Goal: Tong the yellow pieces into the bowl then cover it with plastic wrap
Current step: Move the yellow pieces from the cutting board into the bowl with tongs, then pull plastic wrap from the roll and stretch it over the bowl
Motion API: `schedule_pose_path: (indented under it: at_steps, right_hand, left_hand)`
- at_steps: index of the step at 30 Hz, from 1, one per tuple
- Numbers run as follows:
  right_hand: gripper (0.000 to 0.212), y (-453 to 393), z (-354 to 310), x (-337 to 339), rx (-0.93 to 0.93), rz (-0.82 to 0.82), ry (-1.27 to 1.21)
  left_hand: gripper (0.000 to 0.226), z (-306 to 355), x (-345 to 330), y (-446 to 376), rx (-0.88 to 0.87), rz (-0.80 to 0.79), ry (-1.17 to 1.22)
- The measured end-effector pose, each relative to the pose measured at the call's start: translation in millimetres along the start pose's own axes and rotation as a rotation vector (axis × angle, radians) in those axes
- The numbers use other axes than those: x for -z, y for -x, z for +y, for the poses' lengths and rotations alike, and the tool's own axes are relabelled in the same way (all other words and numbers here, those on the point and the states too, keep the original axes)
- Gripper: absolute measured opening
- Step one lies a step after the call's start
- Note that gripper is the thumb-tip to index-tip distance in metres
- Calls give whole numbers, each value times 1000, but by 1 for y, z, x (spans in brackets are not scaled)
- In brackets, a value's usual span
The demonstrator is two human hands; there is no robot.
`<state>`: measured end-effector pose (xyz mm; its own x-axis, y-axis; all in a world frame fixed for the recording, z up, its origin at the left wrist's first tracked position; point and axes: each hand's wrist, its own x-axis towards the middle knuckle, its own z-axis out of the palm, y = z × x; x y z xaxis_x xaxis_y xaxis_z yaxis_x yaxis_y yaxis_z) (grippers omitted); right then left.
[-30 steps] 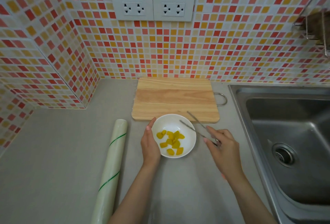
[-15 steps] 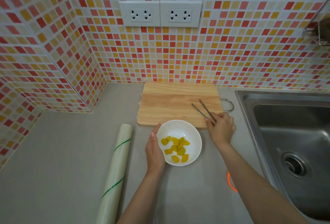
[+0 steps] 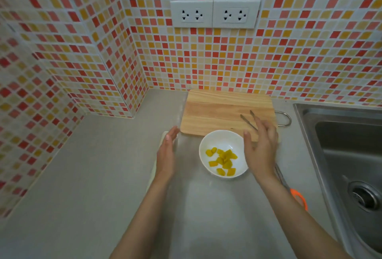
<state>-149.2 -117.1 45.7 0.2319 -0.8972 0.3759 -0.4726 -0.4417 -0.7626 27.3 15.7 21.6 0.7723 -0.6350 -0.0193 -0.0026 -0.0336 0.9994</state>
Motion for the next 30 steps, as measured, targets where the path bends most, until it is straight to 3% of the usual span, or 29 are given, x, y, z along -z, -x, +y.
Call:
schedule_pose_path:
  at_steps: [3, 6, 8, 10, 12, 17, 20, 23, 26, 30]
  right_hand:
    - [41, 46, -40, -17, 230, -145, -44]
    - [43, 91, -62, -42, 373, -372, -75]
    - [46, 115, -71, -61, 280, -572, -125]
    - [51, 132, -77, -75, 15, -756, -215]
    - [53, 140, -82, -85, -220, -836, -270]
    - [37, 144, -96, -90, -336, -820, -407]
    - [45, 145, -101, -86, -449, -788, -500]
    - [34, 131, -105, -74, -476, -586, -658]
    - [30, 109, -114, -56, -550, -350, -767]
    - [22, 88, -119, -37, -508, -189, -777]
  left_hand:
    - [61, 1, 43, 1, -34, 21, -57]
    - [57, -11, 77, 8, 14, 6, -131]
    - [51, -22, 90, 17, 85, -50, -195]
    - [49, -33, 99, 29, 144, -115, -255]
    - [51, -40, 102, 40, 158, -161, -325]
    - [49, -35, 89, 55, 118, -246, -454]
    - [51, -15, 71, 65, 217, -166, -24]
    - [63, 14, 57, 68, 230, -135, 391]
    - [35, 39, 41, 63, 112, -109, 322]
    - [47, 53, 17, 51, -19, -193, 222]
